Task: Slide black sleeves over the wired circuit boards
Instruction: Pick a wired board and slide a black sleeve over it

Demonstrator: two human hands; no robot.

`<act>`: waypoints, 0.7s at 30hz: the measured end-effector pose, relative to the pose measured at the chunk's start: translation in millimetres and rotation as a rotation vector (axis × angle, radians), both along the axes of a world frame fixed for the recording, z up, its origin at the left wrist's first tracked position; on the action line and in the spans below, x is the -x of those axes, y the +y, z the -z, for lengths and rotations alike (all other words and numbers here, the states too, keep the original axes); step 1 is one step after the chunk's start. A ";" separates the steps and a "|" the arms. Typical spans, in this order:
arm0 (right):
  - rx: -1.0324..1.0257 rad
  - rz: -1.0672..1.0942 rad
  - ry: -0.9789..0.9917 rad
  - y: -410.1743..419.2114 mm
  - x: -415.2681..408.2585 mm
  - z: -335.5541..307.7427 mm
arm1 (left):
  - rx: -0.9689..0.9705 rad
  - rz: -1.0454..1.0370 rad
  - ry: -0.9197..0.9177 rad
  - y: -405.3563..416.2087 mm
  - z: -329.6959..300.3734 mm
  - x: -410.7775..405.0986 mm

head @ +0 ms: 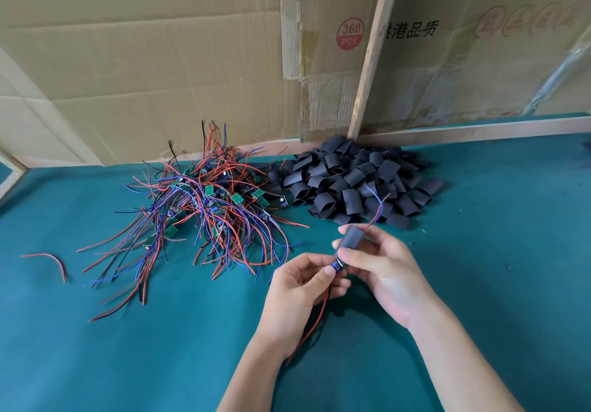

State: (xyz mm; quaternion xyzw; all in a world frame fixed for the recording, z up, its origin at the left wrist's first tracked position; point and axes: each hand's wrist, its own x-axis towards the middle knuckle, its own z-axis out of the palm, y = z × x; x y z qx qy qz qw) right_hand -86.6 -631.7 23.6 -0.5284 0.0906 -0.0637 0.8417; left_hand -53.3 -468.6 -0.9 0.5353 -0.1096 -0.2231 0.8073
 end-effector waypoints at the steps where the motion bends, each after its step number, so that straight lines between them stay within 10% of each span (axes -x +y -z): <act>1: 0.005 -0.018 -0.006 -0.1 0.4 -0.4 | 0.021 0.006 0.014 0.4 -0.8 -0.5; 15: 0.161 -0.007 0.046 15.8 2.8 -3.8 | -0.192 -0.177 -0.040 -10.2 -4.6 2.8; 21: 0.114 0.192 0.153 0.8 10.5 -25.4 | -0.109 0.071 -0.042 -7.0 -10.7 1.9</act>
